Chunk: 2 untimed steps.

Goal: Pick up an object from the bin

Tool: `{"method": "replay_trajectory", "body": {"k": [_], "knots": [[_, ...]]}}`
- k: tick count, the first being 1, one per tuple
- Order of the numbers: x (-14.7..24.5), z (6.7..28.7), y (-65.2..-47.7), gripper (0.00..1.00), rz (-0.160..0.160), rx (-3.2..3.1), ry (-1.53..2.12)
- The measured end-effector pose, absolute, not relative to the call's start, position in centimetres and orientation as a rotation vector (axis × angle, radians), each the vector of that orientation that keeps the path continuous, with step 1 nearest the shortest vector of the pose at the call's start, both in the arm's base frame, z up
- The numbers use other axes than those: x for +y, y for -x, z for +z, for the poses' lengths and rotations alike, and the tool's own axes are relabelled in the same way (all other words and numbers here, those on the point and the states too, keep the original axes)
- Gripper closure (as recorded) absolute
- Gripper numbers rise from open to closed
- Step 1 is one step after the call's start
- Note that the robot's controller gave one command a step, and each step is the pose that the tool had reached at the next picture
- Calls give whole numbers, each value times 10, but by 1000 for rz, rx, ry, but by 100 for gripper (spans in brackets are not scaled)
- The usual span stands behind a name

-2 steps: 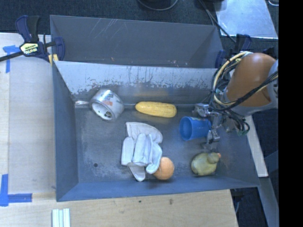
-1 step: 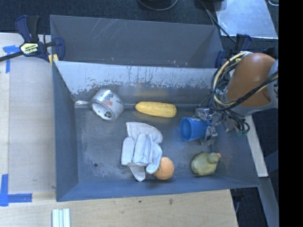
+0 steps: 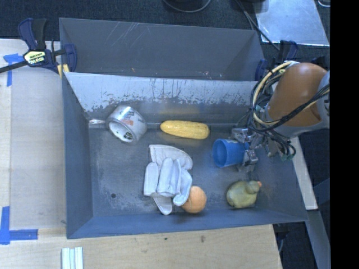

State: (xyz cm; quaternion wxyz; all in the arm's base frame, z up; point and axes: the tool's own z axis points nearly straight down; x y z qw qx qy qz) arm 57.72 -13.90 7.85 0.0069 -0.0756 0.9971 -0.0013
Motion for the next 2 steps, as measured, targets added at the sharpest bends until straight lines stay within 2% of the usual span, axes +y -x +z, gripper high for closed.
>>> {"method": "replay_trajectory", "body": {"k": [1,2], "knots": [[-140,124,-569,100,0,3124,236],[-148,307,-598,100,-8,3115,146]]}}
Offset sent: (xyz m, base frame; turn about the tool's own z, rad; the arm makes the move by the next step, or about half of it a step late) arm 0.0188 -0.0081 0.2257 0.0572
